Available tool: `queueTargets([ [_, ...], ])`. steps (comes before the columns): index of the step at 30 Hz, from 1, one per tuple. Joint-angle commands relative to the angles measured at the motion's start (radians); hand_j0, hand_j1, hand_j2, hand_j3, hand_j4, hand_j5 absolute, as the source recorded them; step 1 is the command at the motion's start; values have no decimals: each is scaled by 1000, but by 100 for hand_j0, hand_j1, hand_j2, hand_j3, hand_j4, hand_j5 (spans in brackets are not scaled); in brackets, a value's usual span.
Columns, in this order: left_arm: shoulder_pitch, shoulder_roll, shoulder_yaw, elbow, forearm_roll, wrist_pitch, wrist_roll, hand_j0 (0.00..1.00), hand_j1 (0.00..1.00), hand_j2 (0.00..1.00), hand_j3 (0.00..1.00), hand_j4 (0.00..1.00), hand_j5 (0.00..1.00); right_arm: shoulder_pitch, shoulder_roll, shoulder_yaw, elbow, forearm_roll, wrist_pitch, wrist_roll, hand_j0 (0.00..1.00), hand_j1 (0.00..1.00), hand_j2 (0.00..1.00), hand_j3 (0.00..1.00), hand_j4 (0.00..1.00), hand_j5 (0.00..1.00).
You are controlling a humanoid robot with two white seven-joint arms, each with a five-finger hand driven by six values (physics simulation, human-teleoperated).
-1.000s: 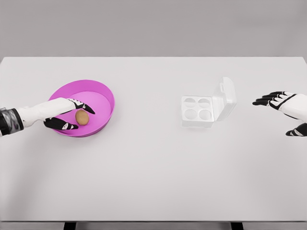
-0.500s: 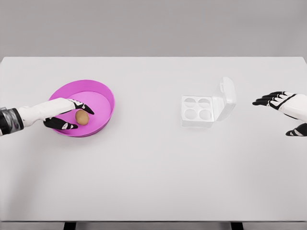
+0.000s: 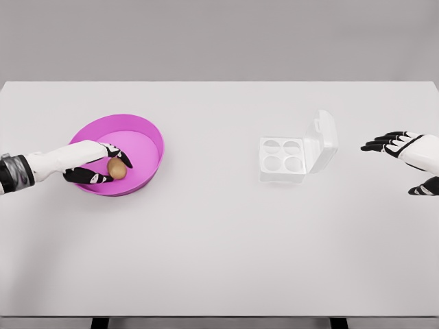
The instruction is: Pack egg into the box and close the box lid
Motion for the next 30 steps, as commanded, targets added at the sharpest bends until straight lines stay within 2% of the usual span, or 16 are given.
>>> queueTargets([
  [1,0,1,0,0,8,2,0,57,57,57,57,57,57,0,-1,0,0,-5,2,0,100,100,100,100,100,100],
  [9,-6,1,2,-2,9,2,0,49,49,49,49,49,49,2,-1,0,0,-5,0,0,100,100,100,100,100,100],
  [25,-14,-4,12,-17,17,2,-2,44,44,44,44,44,44,5,-3,0,0,-5,0,0,100,100,100,100,100,100],
  [30,-9,-10,17,-48,18,2,-2,42,42,42,42,42,42,5,-3,0,0,-5,-1,0,100,100,100,100,100,100],
])
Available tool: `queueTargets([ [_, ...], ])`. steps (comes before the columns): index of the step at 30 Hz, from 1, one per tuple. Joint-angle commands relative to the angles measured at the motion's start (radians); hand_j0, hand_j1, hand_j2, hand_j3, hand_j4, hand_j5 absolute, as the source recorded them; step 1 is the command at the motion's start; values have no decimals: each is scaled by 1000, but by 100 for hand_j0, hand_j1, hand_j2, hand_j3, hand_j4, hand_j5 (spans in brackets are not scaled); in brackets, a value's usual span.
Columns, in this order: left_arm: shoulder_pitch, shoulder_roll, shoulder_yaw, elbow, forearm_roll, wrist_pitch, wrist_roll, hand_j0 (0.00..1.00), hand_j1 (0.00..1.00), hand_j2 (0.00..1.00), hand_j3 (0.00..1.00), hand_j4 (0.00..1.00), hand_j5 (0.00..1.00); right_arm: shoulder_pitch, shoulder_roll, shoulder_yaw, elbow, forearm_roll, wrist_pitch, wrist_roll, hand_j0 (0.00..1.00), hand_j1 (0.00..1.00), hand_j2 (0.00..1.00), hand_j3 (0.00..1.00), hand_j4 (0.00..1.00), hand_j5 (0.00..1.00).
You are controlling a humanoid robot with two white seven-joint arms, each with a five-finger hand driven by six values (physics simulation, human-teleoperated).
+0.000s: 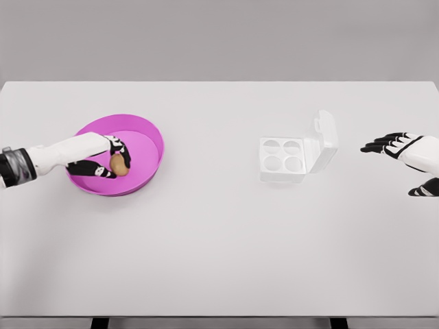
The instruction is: Pack egg into the box and close the box lid
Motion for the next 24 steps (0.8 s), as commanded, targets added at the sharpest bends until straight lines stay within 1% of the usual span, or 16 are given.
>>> queueTargets([
  [1,0,-3,4,-8,9,3,1,41,41,41,41,41,41,0,-1,0,0,-6,2,0,100,100,100,100,100,100],
  [5,-3,-18,7,-8,9,3,3,40,40,40,40,40,40,0,-1,0,0,-6,2,0,100,100,100,100,100,100],
  [11,-6,-52,16,-8,9,3,3,40,40,40,40,40,40,0,-1,0,0,-6,2,0,100,100,100,100,100,100],
  [13,-5,-57,29,-9,9,3,3,40,40,40,40,40,40,0,0,0,0,-6,-4,0,100,100,100,100,100,100],
  [16,-14,-75,33,-8,8,3,3,40,40,40,40,40,40,0,0,0,0,-6,-4,0,100,100,100,100,100,100],
  [18,-14,-75,36,-11,9,3,3,40,40,40,40,40,40,0,0,0,0,-6,-4,0,100,100,100,100,100,100],
  [22,-12,-92,47,-23,9,3,3,40,40,40,40,40,40,0,-1,0,0,-6,-4,0,100,100,100,100,100,100],
  [24,-12,-104,47,-43,6,3,3,39,39,39,39,39,39,0,-1,0,0,-6,-6,0,100,100,100,100,100,100],
])
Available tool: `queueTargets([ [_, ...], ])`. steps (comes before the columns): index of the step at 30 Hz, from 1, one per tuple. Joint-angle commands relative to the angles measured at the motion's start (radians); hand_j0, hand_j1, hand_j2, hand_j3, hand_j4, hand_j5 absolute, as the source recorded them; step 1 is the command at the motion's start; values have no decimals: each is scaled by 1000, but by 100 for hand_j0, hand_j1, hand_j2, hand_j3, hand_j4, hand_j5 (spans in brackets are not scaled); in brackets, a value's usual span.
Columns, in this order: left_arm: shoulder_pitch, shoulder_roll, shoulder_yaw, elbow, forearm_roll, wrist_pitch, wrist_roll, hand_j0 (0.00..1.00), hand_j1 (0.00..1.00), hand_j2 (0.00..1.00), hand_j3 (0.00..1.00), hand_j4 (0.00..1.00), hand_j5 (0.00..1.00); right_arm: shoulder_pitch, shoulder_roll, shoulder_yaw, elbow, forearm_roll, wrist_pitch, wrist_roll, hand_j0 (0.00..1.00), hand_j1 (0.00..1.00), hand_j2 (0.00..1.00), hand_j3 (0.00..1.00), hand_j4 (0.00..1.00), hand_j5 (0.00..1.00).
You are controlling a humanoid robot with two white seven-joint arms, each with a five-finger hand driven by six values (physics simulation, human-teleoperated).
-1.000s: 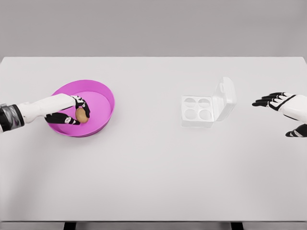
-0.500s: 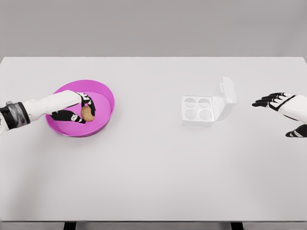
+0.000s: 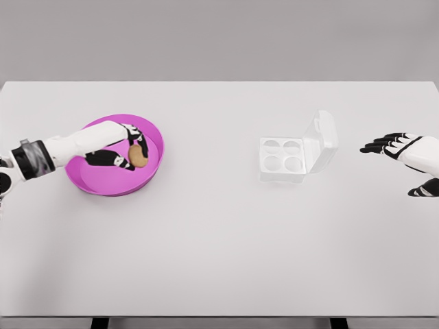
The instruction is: Pack egg into the box and close the box lid
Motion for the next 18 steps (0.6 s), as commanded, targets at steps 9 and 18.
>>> queueTargets([
  [9,-6,-43,5,-23,9,3,0,38,38,38,38,38,38,0,0,0,0,-6,-8,0,100,100,100,100,100,100],
  [18,-12,-80,3,-44,1,3,0,37,37,37,37,37,37,3,-2,0,-23,-7,-8,0,100,100,100,100,100,100],
])
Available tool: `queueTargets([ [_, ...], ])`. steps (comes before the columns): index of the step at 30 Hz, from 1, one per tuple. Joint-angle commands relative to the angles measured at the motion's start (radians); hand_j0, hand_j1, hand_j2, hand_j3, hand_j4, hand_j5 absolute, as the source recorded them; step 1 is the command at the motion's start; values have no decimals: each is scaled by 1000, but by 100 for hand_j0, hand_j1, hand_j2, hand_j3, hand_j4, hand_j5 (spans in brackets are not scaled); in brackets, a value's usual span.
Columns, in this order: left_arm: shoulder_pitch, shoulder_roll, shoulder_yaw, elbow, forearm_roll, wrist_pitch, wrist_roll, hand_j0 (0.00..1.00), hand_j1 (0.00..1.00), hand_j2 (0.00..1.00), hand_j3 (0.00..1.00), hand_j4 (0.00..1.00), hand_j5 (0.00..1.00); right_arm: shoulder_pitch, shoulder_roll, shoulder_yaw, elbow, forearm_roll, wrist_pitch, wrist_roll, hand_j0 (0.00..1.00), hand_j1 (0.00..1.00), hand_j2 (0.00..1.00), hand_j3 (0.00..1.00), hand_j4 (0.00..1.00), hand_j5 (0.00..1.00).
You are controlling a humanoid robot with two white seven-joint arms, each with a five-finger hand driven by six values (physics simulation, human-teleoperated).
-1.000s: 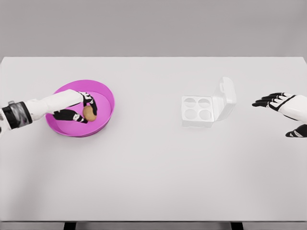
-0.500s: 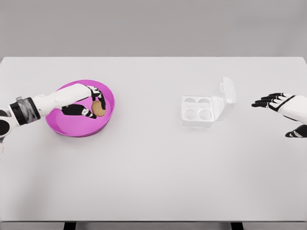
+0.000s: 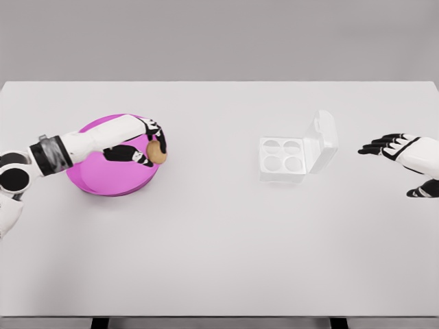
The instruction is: Pack egg into the box and close the box lid
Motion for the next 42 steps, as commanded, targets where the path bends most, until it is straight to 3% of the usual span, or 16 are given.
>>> queueTargets([
  [1,0,-17,1,-9,3,3,1,37,37,37,37,37,37,0,-1,0,-10,-6,3,0,100,100,100,100,100,100],
  [42,-9,-243,-10,10,-46,3,-1,34,34,34,34,34,34,3,-1,-5,-10,-5,4,0,100,100,100,100,100,100],
])
